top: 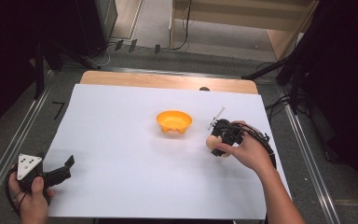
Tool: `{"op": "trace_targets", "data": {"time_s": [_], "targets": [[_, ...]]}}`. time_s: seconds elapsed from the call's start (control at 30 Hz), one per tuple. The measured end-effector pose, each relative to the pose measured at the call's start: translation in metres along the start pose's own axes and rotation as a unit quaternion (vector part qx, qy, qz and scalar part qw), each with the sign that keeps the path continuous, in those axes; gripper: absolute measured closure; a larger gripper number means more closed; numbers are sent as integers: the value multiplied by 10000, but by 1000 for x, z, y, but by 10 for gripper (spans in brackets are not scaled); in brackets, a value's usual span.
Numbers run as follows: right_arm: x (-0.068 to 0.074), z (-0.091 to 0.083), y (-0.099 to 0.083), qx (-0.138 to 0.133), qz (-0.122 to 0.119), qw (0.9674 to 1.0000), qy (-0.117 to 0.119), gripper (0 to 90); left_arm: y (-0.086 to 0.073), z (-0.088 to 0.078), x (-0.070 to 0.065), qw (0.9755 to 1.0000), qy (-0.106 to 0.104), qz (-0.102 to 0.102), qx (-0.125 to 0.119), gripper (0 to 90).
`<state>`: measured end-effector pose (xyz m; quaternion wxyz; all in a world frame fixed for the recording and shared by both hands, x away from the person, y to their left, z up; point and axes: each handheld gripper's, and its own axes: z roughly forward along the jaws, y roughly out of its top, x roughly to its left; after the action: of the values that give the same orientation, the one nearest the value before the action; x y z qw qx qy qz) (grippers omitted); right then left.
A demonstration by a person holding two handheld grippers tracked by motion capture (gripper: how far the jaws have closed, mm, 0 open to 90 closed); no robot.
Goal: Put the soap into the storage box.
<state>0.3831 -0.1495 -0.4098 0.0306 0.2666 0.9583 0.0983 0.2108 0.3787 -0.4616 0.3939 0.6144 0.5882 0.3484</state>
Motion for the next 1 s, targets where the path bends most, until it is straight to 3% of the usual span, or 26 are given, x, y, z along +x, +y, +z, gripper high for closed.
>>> {"op": "trace_targets", "data": {"time_s": [0.2, 0.33, 0.53, 0.7, 1.0], "targets": [[-2, -10, 14, -112, -340, 9993, -66, 329, 0, 0, 0, 10000, -9, -4, -1, 12], [-3, -14, 20, -147, -433, 9989, -60, 329, 0, 0, 0, 10000, -13, -4, -1, 12], [-9, -19, 30, -270, -695, 9972, 77, 330, 0, 0, -1, 10000, -3, 44, 20, 12], [-12, -21, 38, -331, -760, 9964, 159, 330, 0, 0, 0, 10000, 0, 25, 12, 12], [-15, -29, 50, -455, -1114, 9927, 28, 330, 0, 0, 0, 10000, -12, 17, 13, 12]]}}
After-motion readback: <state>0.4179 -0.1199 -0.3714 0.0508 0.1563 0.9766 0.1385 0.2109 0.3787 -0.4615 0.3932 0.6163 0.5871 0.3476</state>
